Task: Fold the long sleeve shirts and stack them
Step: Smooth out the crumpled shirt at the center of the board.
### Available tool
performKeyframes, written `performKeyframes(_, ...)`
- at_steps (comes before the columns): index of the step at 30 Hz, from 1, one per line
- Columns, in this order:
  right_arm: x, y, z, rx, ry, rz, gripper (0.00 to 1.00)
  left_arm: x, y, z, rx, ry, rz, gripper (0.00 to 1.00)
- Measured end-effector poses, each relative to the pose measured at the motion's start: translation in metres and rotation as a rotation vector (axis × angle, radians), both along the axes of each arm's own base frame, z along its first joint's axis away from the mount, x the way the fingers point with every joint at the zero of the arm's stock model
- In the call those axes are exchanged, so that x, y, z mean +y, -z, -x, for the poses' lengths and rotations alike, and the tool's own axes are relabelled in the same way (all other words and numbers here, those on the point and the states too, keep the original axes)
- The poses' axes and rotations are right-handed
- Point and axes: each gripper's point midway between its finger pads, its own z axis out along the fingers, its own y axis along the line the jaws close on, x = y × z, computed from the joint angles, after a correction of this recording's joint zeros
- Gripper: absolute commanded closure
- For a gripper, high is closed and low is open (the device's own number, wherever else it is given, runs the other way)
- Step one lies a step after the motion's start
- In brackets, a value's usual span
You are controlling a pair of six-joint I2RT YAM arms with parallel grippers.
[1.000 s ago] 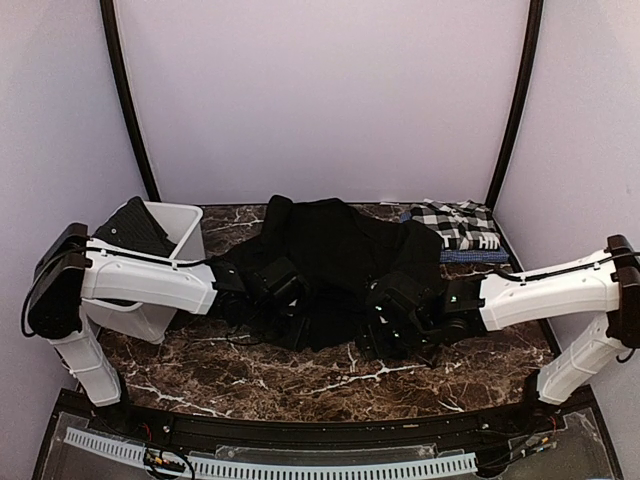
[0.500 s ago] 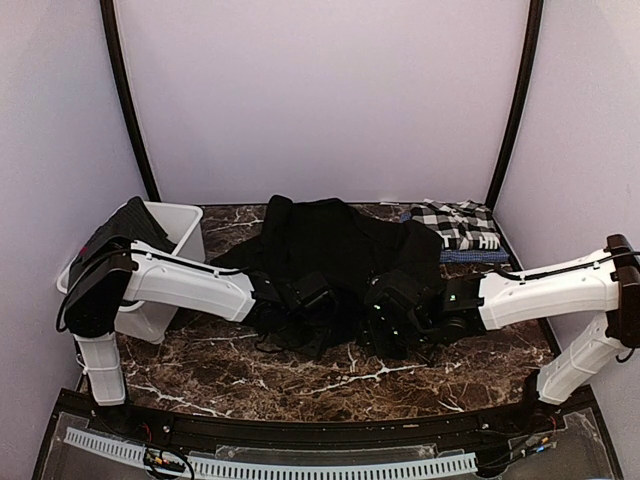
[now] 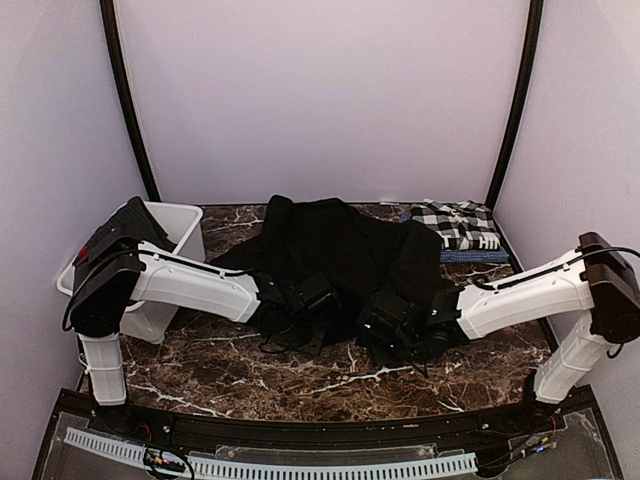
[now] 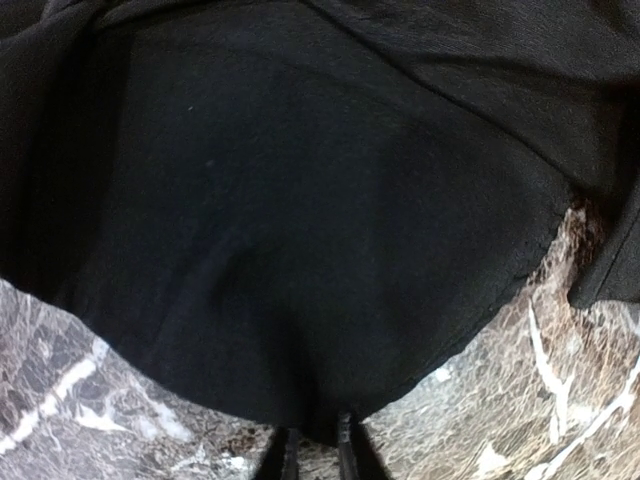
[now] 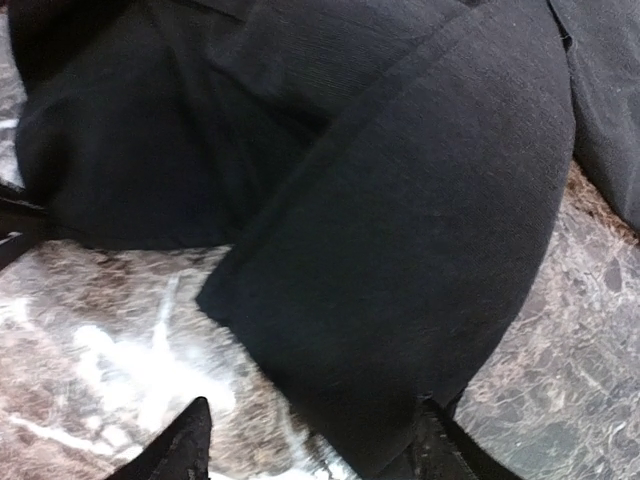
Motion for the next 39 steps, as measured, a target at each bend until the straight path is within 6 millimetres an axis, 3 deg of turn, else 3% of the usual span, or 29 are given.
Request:
performKeyframes(3, -0.006, 0.009, -0.003, -0.01, 0.024, 0.042, 0.58, 0.0, 0.0, 0.0, -0.001, -0.003, -0.001, 1.0)
performKeyframes(7, -0.015, 0.02, -0.005, -0.018, 0.037, 0.107, 0.91, 0.001, 0.0, -0.001, -0.004, -0.004, -0.005, 1.0)
performKeyframes(9, -0.017, 0.021, -0.006, -0.022, 0.036, 0.125, 1.0, 0.003, 0.0, 0.0, -0.003, -0.003, -0.01, 1.0)
performKeyframes(14, -0.019, 0.006, -0.01, -0.042, 0.036, 0.112, 1.0, 0.015, -0.012, 0.007, 0.006, 0.009, -0.032, 1.0)
performKeyframes(22, -0.029, -0.074, -0.019, -0.111, 0.062, -0.127, 1.0, 0.044, -0.067, 0.033, 0.024, 0.078, 0.013, 1.0)
performKeyframes(24, -0.037, -0.083, -0.018, -0.111, 0.063, -0.155, 1.0, 0.052, -0.076, 0.043, 0.045, 0.107, 0.026, 1.0)
performKeyframes(27, -0.047, -0.081, -0.011, -0.083, 0.059, -0.152, 1.0, 0.068, -0.083, 0.063, 0.096, 0.145, 0.023, 1.0)
performKeyframes(33, -0.071, -0.056, 0.018, 0.029, 0.039, -0.126, 0.72, 0.109, -0.086, 0.098, 0.206, 0.179, -0.032, 1.0)
performKeyframes(36, -0.08, -0.05, 0.03, 0.069, 0.042, -0.14, 0.47, 0.124, -0.084, 0.113, 0.26, 0.189, -0.055, 1.0)
performKeyframes(39, -0.08, -0.051, 0.034, 0.087, 0.043, -0.161, 0.34, 0.136, -0.076, 0.125, 0.315, 0.199, -0.081, 1.0)
